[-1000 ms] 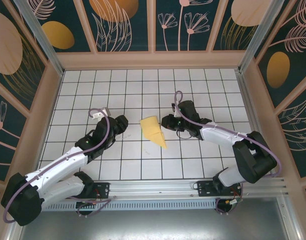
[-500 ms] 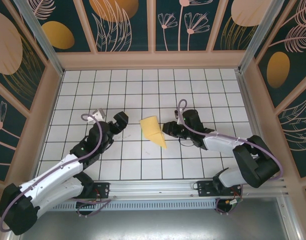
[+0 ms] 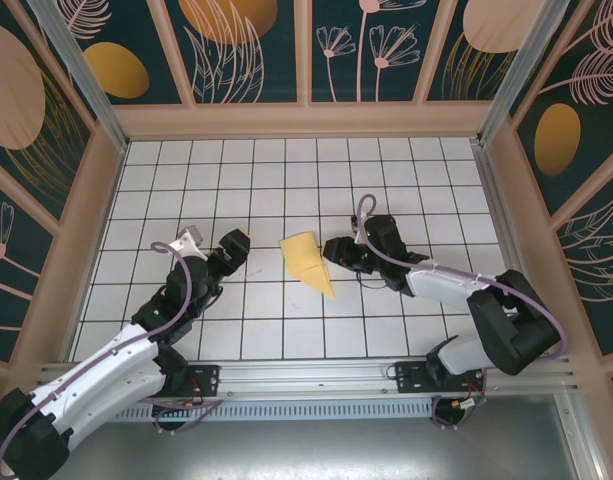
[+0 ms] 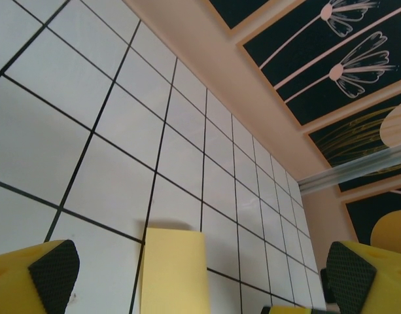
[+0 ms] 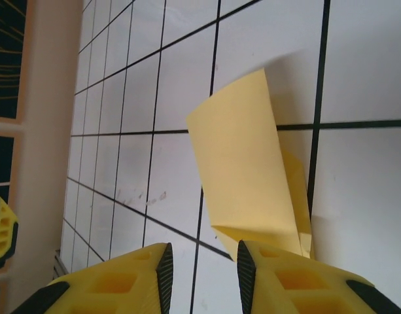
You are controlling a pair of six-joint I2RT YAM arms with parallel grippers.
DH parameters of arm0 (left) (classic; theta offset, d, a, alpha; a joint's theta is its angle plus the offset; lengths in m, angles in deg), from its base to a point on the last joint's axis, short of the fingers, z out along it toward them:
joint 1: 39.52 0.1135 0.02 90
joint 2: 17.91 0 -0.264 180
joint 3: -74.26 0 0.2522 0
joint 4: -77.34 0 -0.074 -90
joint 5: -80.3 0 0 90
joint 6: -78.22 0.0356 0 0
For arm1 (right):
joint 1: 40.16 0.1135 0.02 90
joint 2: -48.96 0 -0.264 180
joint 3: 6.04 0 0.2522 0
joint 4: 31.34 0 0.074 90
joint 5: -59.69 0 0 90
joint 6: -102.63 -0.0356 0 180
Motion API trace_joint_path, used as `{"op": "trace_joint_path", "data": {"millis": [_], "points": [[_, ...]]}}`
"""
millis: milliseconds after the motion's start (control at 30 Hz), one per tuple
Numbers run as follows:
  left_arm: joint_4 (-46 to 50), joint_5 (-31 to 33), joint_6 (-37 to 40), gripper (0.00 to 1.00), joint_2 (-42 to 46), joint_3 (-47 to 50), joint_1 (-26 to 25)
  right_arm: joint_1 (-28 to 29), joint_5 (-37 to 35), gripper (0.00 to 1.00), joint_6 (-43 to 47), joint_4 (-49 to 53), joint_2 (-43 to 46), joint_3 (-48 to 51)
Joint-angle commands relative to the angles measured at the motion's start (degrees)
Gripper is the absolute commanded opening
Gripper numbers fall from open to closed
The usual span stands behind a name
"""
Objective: Fold a paper plane with a square sheet of paper (pick it up from the middle)
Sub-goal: Turn over the paper at the center of the table.
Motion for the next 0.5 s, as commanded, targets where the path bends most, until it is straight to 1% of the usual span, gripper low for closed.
{"op": "trace_joint_path", "data": {"millis": [0,67,167,233,333,467], "points": [[-2.9,-1.6,-0.4,0.99,0.7,1.9,0.1,0.4,-1.6,0.35,0.9,2.5,-2.3,-2.6],[-3.0,-1.2,-0.6,0.99,1.0,2.8,0.2,0.4,-1.7,0.36,-0.6,1.0,-4.1,-2.8],[-2.9,-1.0,0.0,0.99,1.5,3.2,0.1,0.7,-0.2,0.36,0.1,-0.4,-8.2,-5.1],[-2.5,-1.1,0.3,0.99,1.8,2.9,0.1,0.8,0.2,0.27,0.8,0.7,-11.3,-7.6],[-2.7,-1.2,0.7,0.99,1.9,2.9,0.2,0.6,0.6,0.27,2.2,1.8,-15.4,-11.3],[-2.6,-1.2,0.5,0.99,1.9,3.2,0.2,0.7,3.2,0.25,3.0,0.9,-20.8,-15.2]]}}
